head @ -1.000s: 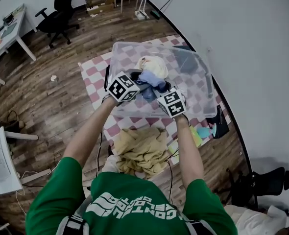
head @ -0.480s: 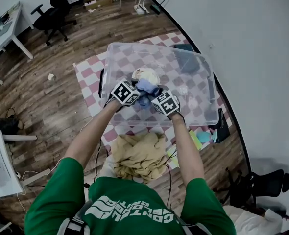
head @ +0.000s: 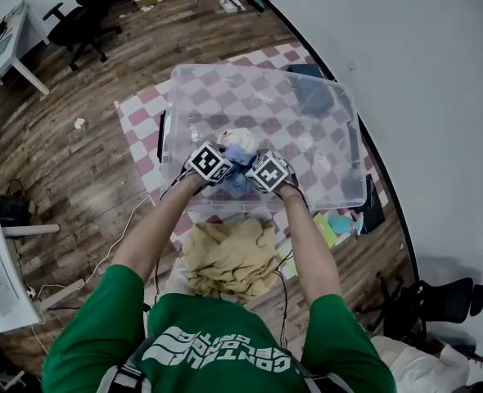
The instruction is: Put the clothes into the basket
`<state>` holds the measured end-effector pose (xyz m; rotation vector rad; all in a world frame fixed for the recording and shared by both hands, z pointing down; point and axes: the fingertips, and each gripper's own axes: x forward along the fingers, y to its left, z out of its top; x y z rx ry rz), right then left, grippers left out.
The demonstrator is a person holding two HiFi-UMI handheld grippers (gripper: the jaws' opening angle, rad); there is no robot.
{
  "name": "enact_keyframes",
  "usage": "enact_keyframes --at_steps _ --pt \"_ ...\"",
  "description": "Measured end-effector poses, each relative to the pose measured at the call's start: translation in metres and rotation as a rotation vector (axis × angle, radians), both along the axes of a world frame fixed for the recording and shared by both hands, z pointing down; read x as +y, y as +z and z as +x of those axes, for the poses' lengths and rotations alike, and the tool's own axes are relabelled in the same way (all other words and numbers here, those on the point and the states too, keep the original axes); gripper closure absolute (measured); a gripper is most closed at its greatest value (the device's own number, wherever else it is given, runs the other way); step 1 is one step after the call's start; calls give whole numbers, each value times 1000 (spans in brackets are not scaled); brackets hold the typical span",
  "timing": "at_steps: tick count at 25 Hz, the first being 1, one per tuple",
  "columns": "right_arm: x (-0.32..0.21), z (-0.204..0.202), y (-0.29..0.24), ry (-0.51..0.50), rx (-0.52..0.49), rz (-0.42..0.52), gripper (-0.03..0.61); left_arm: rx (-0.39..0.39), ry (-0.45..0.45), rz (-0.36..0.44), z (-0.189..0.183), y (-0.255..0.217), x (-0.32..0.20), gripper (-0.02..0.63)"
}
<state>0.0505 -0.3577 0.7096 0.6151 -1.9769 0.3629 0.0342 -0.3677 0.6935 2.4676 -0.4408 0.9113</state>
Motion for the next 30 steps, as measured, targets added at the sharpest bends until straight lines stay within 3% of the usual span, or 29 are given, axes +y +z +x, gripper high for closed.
enact_keyframes --at_steps 9,17,24,30 --pt "4 1 11 -14 31 -43 424 -22 23 -8 -3 13 4 413" --pt "-4 23 20 13 154 11 372 -83 -16 29 -13 18 -7 384" --pt "-14 29 8 65 137 71 357 -83 -72 84 -24 4 -20 348" --pt "-34 32 -31 177 13 190 357 -24 -112 145 -25 -27 -30 347"
